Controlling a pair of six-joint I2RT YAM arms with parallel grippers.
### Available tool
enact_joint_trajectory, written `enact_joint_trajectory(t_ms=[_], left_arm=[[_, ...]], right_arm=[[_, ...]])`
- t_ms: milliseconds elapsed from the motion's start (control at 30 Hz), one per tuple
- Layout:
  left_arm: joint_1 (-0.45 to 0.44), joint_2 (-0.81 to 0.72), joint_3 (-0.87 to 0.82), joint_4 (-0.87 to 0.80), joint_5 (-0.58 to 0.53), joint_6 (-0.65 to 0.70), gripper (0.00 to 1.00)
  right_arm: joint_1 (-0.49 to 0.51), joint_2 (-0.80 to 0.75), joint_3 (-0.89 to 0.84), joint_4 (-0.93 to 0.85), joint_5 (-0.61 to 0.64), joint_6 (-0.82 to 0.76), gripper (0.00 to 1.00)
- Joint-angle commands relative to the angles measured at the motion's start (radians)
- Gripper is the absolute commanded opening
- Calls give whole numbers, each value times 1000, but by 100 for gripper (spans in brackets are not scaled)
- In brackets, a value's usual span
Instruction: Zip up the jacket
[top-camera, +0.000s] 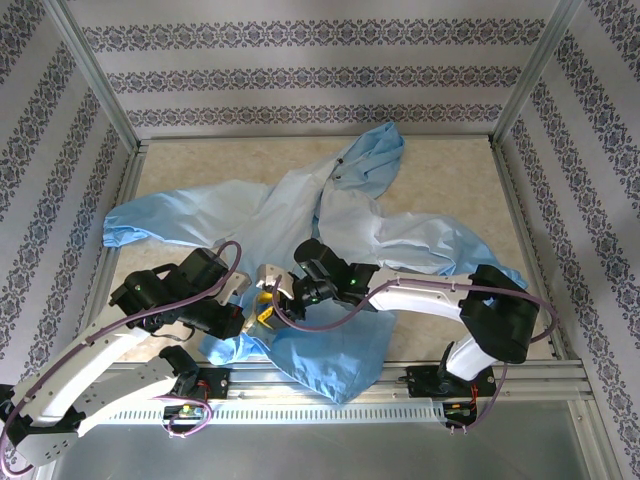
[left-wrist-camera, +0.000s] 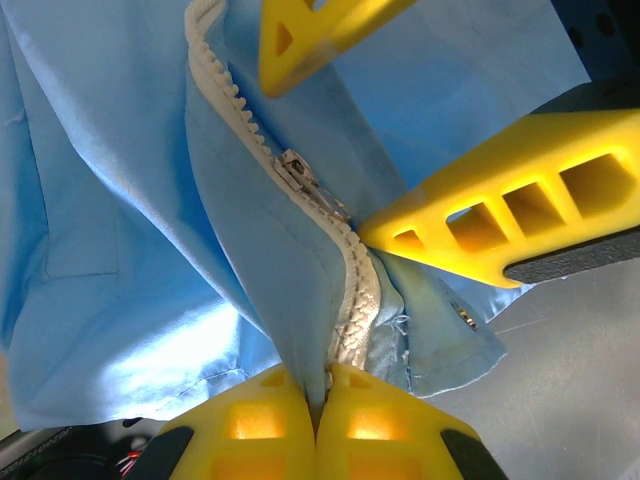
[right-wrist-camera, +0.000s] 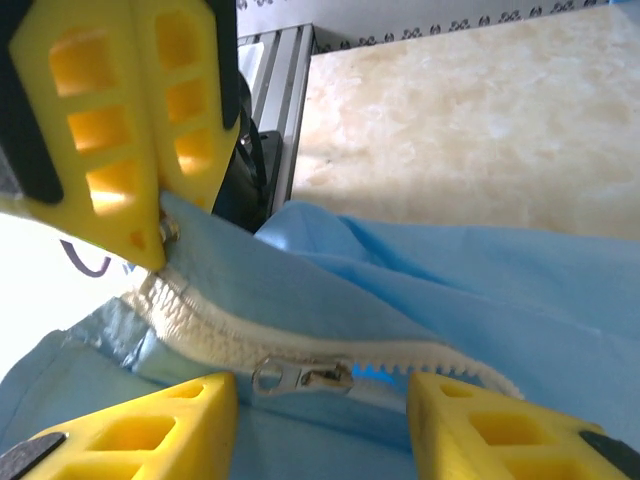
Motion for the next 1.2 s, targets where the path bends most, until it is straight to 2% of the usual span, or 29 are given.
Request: enact_joint_trajectory(t_ms=[0, 167, 300, 633, 767, 933, 1033, 1167], left_arm=[[-9, 9, -4, 35, -20, 20, 0], [-9, 28, 10, 32, -29, 33, 0], [-9, 46, 25, 28, -38, 40, 0], [-9, 84, 46, 17, -40, 53, 0], [-9, 84, 47, 20, -41, 52, 0], [-9, 78, 48, 22, -33, 63, 0], [-9, 70, 53, 19, -39, 80, 0], [-9, 62, 60, 10, -55, 116, 0]], right_arm=[[16, 18, 32, 54, -31, 9, 48], [15, 43, 37, 65, -36, 9, 46], [1, 53, 25, 81, 15, 46, 40], [-24, 38, -17, 111, 32, 58, 26], [-25, 41, -31, 119, 3, 46, 26], [-27, 34, -64, 132, -15, -3, 34], [-31, 17, -104, 143, 36, -88, 40], [-41, -4, -137, 162, 116, -223, 44]])
